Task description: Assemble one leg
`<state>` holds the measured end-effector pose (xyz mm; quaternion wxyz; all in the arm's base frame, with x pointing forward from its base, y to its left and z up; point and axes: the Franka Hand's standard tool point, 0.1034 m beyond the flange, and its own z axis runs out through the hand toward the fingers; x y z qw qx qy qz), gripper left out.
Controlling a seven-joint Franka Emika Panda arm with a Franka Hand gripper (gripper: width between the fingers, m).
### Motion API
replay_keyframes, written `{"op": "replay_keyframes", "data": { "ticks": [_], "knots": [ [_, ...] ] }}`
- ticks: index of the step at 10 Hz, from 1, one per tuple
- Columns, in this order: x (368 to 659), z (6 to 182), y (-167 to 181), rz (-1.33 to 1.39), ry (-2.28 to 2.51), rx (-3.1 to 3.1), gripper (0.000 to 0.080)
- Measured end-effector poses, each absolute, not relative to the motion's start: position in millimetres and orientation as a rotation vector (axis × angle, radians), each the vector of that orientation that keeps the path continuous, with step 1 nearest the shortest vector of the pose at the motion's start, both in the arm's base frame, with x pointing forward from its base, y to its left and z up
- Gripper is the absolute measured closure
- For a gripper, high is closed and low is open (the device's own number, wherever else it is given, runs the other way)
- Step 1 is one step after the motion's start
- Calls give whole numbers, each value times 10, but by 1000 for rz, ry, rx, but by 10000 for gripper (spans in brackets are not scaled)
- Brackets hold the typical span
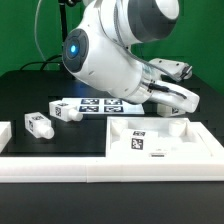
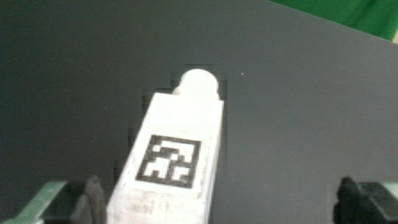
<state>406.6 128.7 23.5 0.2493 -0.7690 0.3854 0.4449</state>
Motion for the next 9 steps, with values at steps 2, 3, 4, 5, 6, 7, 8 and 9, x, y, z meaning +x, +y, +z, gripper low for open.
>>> {"op": "replay_keyframes", "data": {
  "ticks": [2, 3, 4, 5, 6, 7, 8, 9],
  "knots": [
    [4054, 234, 1311, 1216, 1044, -2094, 151],
    [4043, 234, 1327, 1220, 1042, -2094, 151],
    [4038, 235, 1345, 1223, 1040, -2094, 151],
    [4044, 243, 1347, 1223, 1038, -2093, 151],
    [4080, 278, 1325, 1217, 1037, -2088, 151],
    [4111, 334, 1303, 1218, 1031, -2079, 151],
    [4137, 371, 1286, 1216, 1028, -2073, 151],
    [4157, 393, 1272, 1217, 1026, -2066, 151]
  ]
}}
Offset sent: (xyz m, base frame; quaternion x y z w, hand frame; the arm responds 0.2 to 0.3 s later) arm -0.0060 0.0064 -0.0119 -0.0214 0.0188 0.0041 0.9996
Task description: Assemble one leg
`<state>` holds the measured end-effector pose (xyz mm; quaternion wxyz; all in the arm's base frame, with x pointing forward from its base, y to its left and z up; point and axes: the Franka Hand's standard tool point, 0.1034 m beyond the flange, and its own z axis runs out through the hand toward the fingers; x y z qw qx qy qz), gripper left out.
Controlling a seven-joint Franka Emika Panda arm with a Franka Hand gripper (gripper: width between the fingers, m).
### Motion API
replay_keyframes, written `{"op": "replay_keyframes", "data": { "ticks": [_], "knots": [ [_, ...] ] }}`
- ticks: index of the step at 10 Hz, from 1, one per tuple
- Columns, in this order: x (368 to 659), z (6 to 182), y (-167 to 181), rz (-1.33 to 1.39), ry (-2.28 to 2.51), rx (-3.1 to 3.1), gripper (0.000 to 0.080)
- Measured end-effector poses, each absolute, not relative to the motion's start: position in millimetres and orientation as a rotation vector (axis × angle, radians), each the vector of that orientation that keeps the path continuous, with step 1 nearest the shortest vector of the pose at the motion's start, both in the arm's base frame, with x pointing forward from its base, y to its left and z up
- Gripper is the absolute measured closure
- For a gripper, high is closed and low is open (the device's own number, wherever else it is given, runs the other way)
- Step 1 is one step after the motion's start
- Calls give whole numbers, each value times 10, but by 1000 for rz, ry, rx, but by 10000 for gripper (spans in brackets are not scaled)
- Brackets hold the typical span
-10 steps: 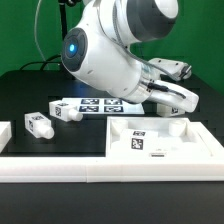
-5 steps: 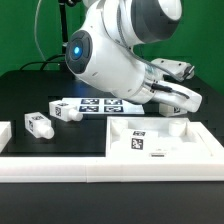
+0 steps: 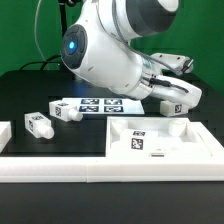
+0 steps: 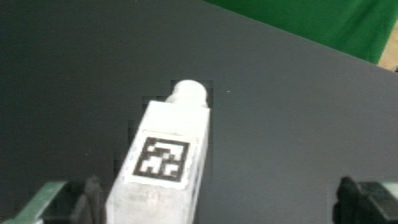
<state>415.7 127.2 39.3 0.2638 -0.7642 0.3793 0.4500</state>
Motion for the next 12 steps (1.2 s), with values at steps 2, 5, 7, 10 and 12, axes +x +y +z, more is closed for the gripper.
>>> {"op": "replay_keyframes", "data": {
  "ticks": [2, 5, 7, 10, 12],
  "knots": [
    [4115, 353, 1262, 1216, 1035, -2068, 151],
    [4122, 321, 1298, 1222, 1033, -2070, 151],
    [4104, 286, 1319, 1228, 1034, -2071, 151],
    [4102, 282, 1298, 1227, 1037, -2068, 151],
    [4098, 281, 1277, 1225, 1033, -2066, 151]
  ]
}}
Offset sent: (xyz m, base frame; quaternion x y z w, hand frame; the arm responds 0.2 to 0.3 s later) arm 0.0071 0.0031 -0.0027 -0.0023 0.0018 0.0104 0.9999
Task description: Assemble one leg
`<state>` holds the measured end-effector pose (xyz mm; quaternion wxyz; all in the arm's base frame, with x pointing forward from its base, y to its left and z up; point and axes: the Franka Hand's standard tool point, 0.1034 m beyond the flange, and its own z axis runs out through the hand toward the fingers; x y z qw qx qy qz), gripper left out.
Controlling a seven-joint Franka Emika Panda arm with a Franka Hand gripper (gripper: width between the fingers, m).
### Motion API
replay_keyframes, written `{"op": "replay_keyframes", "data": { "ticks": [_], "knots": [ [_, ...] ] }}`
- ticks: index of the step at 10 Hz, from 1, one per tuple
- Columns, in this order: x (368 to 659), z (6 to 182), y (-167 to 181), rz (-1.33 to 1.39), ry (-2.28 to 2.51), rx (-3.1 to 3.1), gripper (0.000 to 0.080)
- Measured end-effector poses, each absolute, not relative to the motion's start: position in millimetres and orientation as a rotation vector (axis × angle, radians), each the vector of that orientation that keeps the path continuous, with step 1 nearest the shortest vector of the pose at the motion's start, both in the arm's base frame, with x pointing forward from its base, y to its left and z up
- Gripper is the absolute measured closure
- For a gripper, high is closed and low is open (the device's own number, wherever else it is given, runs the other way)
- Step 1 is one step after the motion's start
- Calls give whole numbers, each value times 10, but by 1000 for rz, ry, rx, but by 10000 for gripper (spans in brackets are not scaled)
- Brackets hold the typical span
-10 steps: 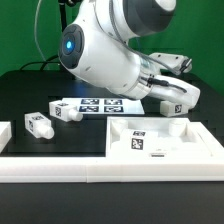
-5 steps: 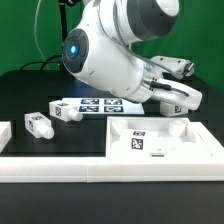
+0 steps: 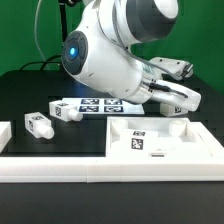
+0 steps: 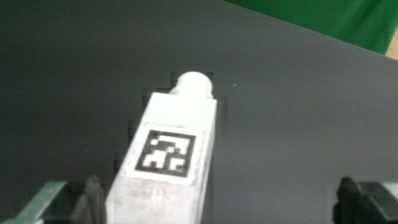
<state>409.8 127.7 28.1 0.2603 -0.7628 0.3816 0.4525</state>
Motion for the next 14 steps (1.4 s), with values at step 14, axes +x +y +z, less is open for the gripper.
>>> {"op": "replay_keyframes", "data": {
  "ticks": [14],
  "knots": [
    [3925, 186, 1113, 1253, 1053, -2032, 151]
  ]
}}
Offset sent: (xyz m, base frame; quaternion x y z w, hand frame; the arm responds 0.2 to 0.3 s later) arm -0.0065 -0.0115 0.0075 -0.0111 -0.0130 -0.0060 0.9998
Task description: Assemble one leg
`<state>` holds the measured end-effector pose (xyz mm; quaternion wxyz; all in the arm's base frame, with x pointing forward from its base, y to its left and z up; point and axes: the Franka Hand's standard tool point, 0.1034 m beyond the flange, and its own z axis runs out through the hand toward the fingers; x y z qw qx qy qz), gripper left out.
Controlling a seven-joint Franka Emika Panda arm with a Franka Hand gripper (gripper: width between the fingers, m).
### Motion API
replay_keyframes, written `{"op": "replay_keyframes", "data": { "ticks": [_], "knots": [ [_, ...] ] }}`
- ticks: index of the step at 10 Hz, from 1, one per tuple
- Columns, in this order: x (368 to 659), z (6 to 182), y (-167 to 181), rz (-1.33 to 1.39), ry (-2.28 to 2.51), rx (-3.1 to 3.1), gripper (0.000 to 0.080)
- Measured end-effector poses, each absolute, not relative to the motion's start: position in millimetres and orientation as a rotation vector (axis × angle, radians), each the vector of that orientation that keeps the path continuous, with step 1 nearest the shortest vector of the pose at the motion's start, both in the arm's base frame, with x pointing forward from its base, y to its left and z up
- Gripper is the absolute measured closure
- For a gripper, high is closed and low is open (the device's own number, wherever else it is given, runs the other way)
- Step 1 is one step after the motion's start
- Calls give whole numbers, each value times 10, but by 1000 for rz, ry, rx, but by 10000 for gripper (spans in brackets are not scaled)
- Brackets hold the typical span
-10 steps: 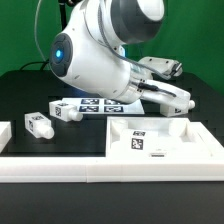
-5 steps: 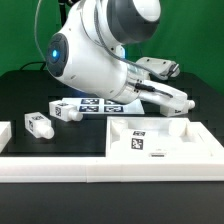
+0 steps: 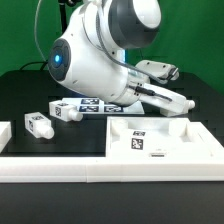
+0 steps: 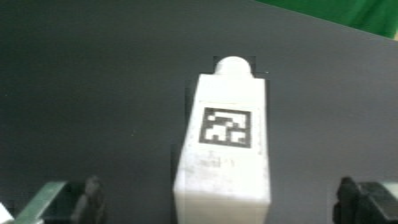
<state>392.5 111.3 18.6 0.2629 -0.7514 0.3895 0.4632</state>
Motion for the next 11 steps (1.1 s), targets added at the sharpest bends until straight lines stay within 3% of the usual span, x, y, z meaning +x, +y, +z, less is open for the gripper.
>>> {"op": "replay_keyframes", "data": {
  "ticks": [11],
  "knots": [
    [3779, 68, 1208, 1299, 1058, -2028, 151]
  ]
}}
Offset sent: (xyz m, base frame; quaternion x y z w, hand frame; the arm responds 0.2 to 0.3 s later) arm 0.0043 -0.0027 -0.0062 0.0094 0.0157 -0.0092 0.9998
